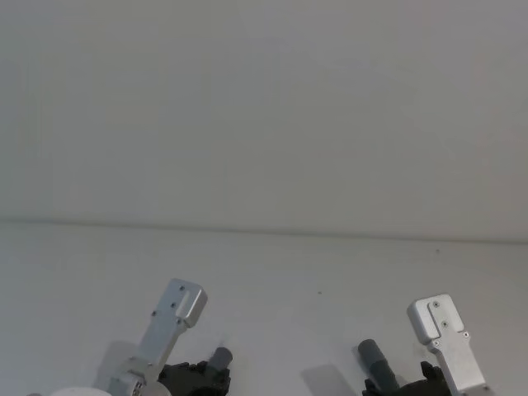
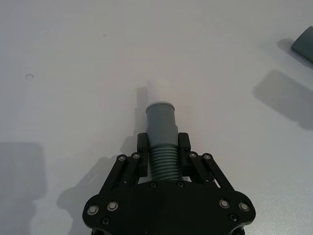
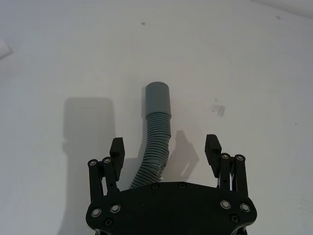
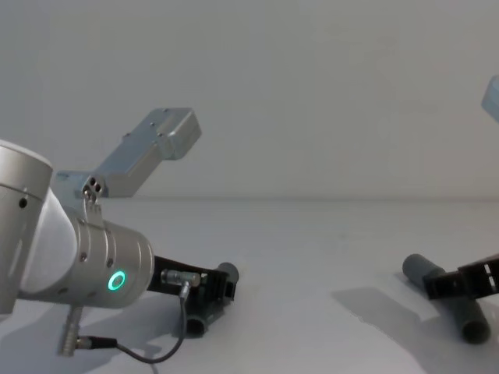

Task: Use both hands to pick up one end of the pipe from the table, align the ends, and insert them.

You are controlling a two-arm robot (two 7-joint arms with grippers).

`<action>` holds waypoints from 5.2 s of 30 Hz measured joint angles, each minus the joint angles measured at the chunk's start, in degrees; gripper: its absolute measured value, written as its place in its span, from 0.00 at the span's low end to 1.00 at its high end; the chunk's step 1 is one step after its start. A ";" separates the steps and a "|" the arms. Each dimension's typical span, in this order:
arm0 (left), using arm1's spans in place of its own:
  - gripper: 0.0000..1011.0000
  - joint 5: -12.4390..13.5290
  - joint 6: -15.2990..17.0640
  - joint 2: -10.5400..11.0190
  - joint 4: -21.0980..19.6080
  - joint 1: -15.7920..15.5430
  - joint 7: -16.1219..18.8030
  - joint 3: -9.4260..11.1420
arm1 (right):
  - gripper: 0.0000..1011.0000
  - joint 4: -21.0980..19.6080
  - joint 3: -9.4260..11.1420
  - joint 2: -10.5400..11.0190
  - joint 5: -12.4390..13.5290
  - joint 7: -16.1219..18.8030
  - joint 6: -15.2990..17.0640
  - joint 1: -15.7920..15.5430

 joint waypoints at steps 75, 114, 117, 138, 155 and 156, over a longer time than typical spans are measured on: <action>0.32 0.00 0.01 0.00 0.00 0.00 0.00 0.00 | 0.96 4.60 2.70 -6.91 -0.20 -0.14 8.14 3.48; 0.32 0.00 0.01 0.00 0.01 0.00 0.00 0.00 | 0.21 4.66 2.83 -7.08 -0.33 -0.07 8.32 3.48; 0.32 0.00 0.01 0.00 0.01 0.00 0.00 0.00 | 0.21 4.66 2.83 -7.08 -0.32 -0.08 8.32 3.48; 0.32 0.30 0.26 0.54 0.14 -0.66 -1.15 0.51 | 0.21 4.31 2.82 -6.21 -0.15 1.39 6.82 3.20; 0.32 1.62 -6.08 4.08 -0.26 -2.86 -8.69 3.40 | 0.21 1.84 3.50 -0.70 1.30 9.48 -6.33 -0.08; 0.32 1.67 -6.48 4.27 -0.35 -2.90 -9.04 3.52 | 0.21 1.57 3.74 0.38 1.63 11.00 -8.59 -0.74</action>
